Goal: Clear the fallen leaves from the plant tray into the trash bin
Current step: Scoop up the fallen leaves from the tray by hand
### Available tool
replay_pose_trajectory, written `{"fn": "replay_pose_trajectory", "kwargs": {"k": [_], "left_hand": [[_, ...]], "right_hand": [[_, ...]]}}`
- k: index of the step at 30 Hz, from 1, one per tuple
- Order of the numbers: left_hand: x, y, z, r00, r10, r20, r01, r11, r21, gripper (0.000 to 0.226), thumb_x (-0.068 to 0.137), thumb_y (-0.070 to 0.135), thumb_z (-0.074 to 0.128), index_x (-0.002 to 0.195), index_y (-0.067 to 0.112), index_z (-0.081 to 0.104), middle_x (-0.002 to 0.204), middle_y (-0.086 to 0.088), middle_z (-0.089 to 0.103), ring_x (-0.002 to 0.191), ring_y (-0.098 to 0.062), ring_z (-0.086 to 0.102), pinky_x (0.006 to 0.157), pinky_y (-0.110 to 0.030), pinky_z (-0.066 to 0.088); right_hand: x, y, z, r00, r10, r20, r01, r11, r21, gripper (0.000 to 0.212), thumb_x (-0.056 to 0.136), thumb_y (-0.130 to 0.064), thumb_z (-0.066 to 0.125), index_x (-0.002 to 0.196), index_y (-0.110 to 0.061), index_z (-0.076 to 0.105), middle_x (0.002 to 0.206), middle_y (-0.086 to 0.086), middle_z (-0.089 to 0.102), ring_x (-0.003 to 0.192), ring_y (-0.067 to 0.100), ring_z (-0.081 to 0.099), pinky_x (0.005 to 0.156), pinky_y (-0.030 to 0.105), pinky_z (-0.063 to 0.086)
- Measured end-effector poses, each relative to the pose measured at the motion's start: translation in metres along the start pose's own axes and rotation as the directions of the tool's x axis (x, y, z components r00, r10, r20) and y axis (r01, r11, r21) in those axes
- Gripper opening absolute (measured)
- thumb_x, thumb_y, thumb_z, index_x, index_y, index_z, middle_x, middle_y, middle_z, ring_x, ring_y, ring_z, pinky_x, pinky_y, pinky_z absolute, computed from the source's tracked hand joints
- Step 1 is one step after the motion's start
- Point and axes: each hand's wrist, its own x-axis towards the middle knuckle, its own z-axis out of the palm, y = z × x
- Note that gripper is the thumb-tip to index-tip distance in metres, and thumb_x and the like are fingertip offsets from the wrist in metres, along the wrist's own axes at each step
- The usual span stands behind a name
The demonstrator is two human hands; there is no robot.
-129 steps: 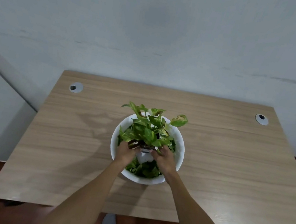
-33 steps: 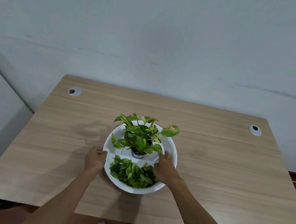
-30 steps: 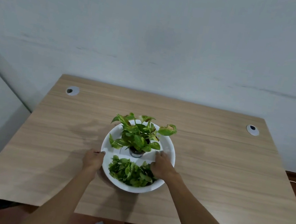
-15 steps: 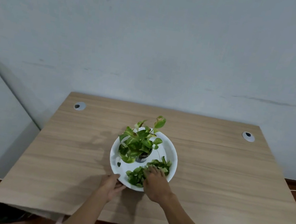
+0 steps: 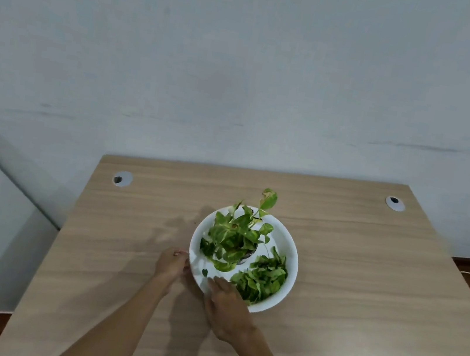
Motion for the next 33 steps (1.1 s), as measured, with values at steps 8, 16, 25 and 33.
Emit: {"fn": "replay_pose_trajectory", "kwargs": {"k": [8,16,25,33], "left_hand": [[0.004,-0.015,-0.016,0.947,-0.054,0.316,-0.016,0.976,0.215,0.015,0.083,0.004,0.063,0.079,0.002,0.077,0.076,-0.016,0.074,0.062,-0.024,0.067,0.054,-0.025,0.052],[0.045,-0.007,-0.013,0.969,0.059,0.242,-0.088,0.99,0.112,0.017,0.087,0.02,0.065,0.088,0.007,0.075,0.08,-0.015,0.075,0.072,-0.028,0.07,0.075,-0.045,0.058],[0.044,-0.003,-0.007,0.975,0.017,0.22,-0.036,0.996,0.082,0.008,0.088,0.007,0.064,0.093,0.0,0.065,0.087,-0.025,0.073,0.068,-0.033,0.072,0.059,-0.042,0.06],[0.029,0.007,-0.002,0.88,-0.136,0.455,0.089,0.988,0.125,0.01,0.084,-0.002,0.057,0.086,0.0,0.067,0.068,-0.011,0.071,0.058,-0.022,0.066,0.054,-0.028,0.055]], "right_hand": [[0.023,-0.04,0.007,0.986,0.165,0.022,-0.166,0.985,0.052,0.063,0.087,-0.015,0.04,0.148,-0.005,0.027,0.154,0.019,0.028,0.144,0.03,0.023,0.118,0.036,0.02],[0.062,-0.05,0.01,0.959,0.28,0.039,-0.281,0.959,0.042,0.068,0.093,-0.011,0.047,0.153,-0.013,0.014,0.162,0.013,0.002,0.15,0.028,0.004,0.12,0.037,0.013],[0.037,-0.044,0.009,0.952,0.306,0.013,-0.306,0.948,0.091,0.043,0.09,-0.017,0.043,0.132,-0.009,0.051,0.131,0.015,0.058,0.122,0.034,0.053,0.1,0.042,0.045],[0.037,-0.045,0.021,0.896,0.315,-0.313,-0.288,0.949,0.131,0.049,0.092,-0.032,0.03,0.133,-0.019,0.053,0.14,0.007,0.053,0.131,0.025,0.046,0.11,0.038,0.039]]}}
